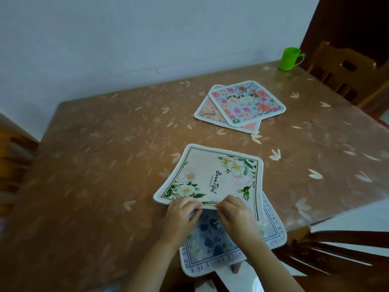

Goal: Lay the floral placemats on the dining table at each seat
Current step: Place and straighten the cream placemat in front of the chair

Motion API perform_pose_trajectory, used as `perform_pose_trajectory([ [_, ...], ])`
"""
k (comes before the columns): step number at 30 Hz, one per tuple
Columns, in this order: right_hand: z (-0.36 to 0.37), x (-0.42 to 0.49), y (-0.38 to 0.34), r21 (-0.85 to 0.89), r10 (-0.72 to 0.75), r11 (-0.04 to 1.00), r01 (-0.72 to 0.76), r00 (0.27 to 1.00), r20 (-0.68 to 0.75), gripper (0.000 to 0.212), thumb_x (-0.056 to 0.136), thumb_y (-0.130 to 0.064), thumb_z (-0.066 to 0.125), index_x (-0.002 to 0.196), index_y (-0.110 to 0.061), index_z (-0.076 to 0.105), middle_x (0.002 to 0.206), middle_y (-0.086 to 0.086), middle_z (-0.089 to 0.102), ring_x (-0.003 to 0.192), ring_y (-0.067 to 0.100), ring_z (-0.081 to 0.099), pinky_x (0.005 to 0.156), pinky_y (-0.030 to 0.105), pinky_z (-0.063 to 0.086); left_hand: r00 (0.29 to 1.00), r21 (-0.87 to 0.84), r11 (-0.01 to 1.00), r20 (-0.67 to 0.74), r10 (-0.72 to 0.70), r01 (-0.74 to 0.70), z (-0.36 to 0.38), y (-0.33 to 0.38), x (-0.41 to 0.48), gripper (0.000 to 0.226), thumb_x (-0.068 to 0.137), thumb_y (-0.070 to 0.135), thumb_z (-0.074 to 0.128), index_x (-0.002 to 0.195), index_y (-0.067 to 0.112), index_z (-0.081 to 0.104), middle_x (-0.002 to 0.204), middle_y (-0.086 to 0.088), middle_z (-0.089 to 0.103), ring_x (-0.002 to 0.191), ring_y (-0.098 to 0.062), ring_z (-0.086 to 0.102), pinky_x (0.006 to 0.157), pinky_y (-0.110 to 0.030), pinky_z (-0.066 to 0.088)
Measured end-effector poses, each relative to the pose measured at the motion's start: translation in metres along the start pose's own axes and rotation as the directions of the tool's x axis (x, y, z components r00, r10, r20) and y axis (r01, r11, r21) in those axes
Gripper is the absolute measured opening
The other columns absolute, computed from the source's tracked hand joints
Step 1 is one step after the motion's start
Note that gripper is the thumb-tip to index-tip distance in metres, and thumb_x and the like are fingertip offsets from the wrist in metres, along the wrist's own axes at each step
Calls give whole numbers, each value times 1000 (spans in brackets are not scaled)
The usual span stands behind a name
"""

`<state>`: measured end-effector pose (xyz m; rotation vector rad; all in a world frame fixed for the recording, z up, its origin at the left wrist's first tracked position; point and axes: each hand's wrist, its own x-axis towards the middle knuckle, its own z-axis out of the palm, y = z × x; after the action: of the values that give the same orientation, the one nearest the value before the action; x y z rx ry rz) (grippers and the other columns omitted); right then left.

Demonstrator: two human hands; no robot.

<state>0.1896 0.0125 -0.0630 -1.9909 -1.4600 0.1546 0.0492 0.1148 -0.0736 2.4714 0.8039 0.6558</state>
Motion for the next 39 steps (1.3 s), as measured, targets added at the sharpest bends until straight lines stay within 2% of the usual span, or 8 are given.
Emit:
perform_pose_trajectory([
  [6,5,2,-25,38,-148,988,147,987,57,15,65,0,77,74,-8,67,72,5,63,61,23,59,49,25,50,988,24,992,-98,-122,125,-25,-1,-30,11,76,10,72,84,14,68,82,0,63,78,-17,58,66,-37,50],
  [12,27,3,-54,74,-263,964,255,957,120,18,63,-2,78,73,-12,67,71,2,63,62,20,59,48,21,46,958,16,974,-187,-217,224,-47,-18,-62,11,73,6,74,82,9,70,81,-4,65,77,-20,60,66,-40,52],
  [19,67,5,-92,117,-305,950,288,937,171,14,67,-2,76,74,-10,66,70,6,62,63,24,60,48,25,48,938,30,960,-225,-263,277,-77,-53,-95,10,73,7,74,81,11,70,79,-2,64,78,-14,57,69,-33,47],
  [22,89,5,-116,131,-319,946,297,927,197,10,72,-5,72,78,-10,66,74,7,62,69,25,60,53,28,50,939,44,959,-221,-266,282,-96,-76,-112,9,74,7,73,81,10,69,79,-3,63,75,-18,59,66,-33,50],
  [25,112,5,-141,135,-343,938,320,913,221,11,70,-5,74,77,-11,67,73,6,62,67,24,60,52,26,49,929,37,951,-229,-291,307,-113,-98,-129,9,73,4,73,81,8,70,78,-5,64,74,-21,60,65,-34,51],
  [29,141,5,-166,167,-368,927,335,896,249,12,71,-5,73,79,-11,68,74,6,62,67,24,60,52,26,51,910,49,938,-266,-319,343,-126,-124,-150,6,73,8,71,78,9,70,77,-7,64,76,-16,55,67,-28,45],
  [31,154,5,-173,186,-376,923,336,887,267,11,73,-5,72,82,-10,68,76,8,62,70,25,60,54,28,52,897,47,925,-268,-351,376,-130,-136,-160,7,73,8,73,79,9,70,78,-6,64,76,-17,56,67,-29,47],
  [39,202,-6,-194,203,-318,944,261,884,342,10,73,-4,71,82,-9,69,78,10,62,75,28,61,60,28,50,882,22,901,-219,-418,433,-134,-180,-192,13,68,3,77,79,6,71,78,-9,64,73,-23,60,66,-28,48],
])
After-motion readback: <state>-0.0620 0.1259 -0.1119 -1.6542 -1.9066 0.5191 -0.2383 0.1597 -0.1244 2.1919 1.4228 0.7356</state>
